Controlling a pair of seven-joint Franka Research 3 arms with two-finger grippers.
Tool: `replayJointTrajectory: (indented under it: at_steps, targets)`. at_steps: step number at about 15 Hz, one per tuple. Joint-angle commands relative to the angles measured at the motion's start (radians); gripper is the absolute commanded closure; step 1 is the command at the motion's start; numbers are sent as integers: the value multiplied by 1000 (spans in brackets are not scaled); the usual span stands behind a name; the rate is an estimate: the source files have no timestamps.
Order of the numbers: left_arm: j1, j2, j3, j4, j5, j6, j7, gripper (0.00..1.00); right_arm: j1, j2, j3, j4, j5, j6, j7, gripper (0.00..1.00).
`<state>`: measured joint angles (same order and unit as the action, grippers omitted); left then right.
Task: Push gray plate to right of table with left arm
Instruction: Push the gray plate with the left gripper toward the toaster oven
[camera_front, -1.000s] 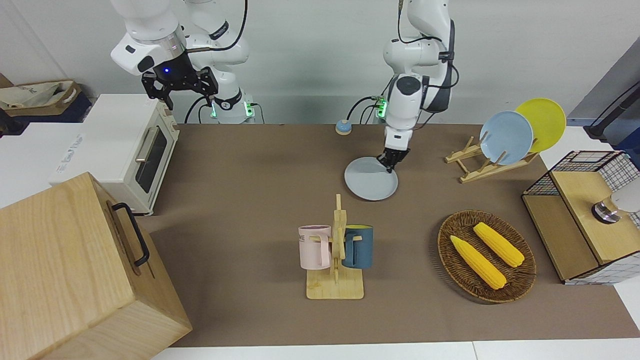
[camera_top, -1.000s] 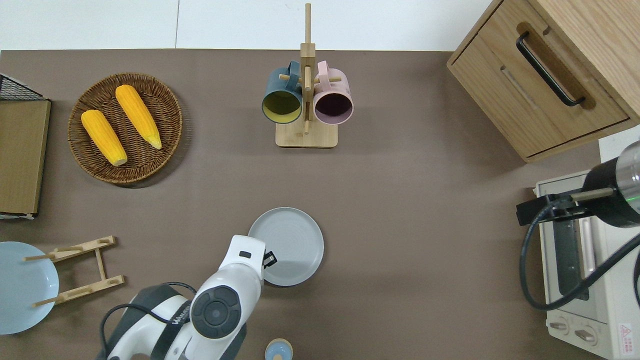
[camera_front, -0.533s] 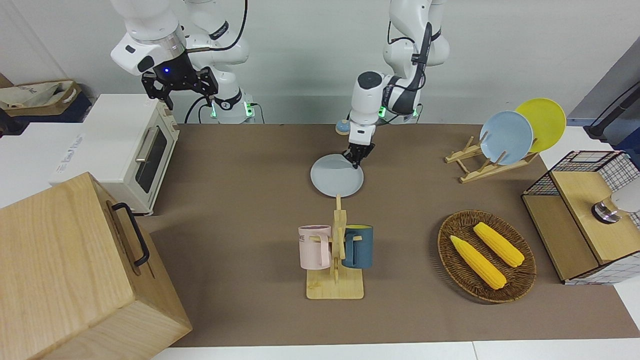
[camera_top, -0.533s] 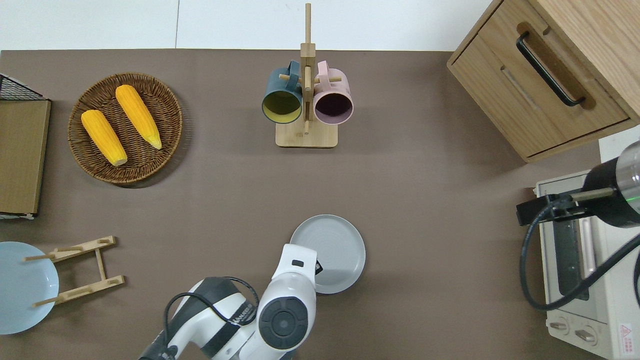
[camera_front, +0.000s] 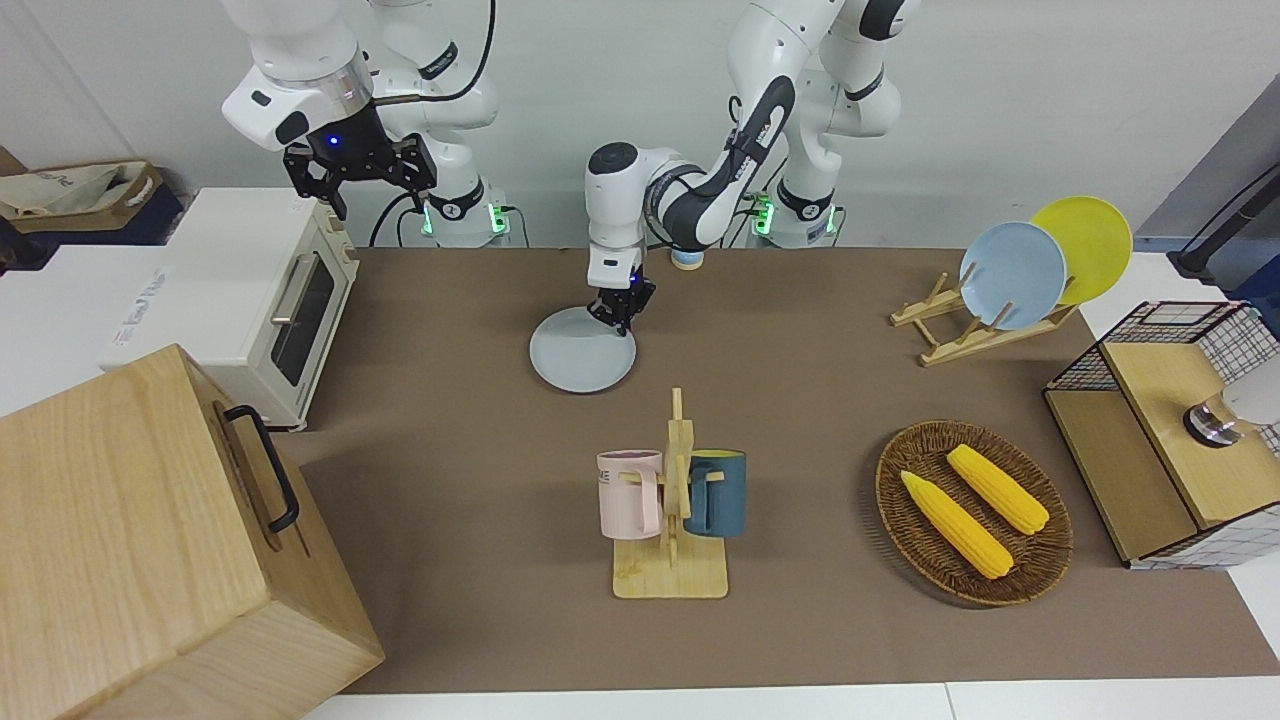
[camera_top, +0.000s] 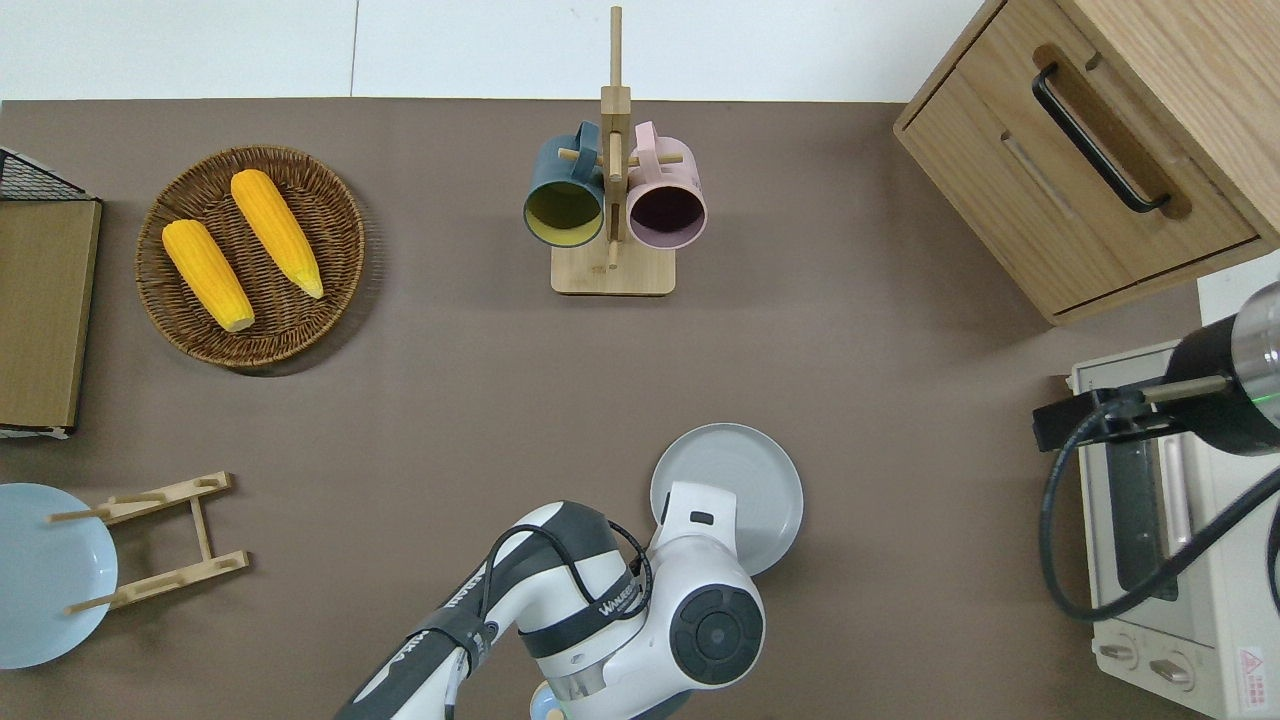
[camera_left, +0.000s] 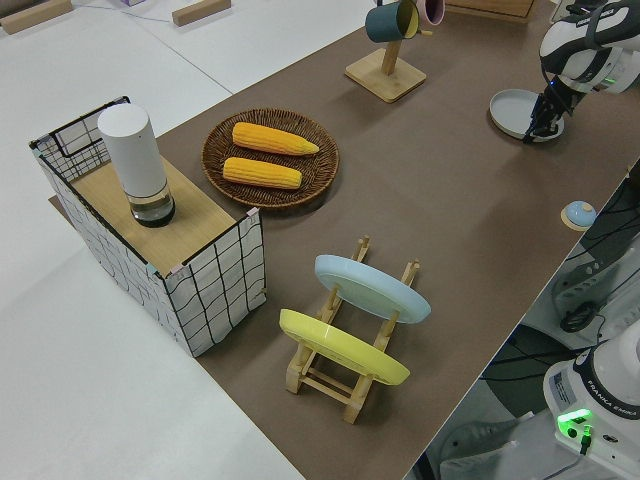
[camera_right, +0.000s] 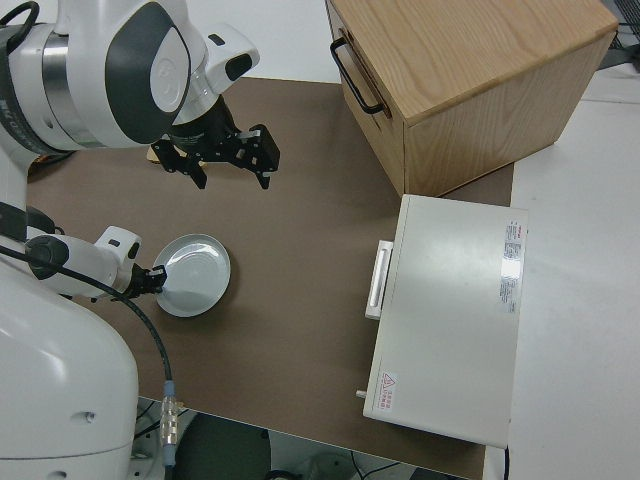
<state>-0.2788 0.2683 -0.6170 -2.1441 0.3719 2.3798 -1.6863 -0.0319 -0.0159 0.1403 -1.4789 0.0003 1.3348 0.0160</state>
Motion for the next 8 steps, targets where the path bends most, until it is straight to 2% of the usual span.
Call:
replayJointTrajectory:
  at_steps: [1, 2, 3, 8]
  targets:
    - [-8, 55, 11, 27, 39, -27, -7, 514, -19, -2, 16, 9, 4, -16, 12, 17]
    - [-8, 51, 11, 27, 51, -46, 37, 84, -19, -2, 16, 9, 4, -16, 13, 17]
    - [-4, 48, 13, 29, 59, -62, 71, 7, -20, -2, 16, 9, 4, -16, 12, 17]
    - [30, 20, 16, 32, 51, -93, 102, 5, -19, -2, 16, 9, 4, -16, 12, 17]
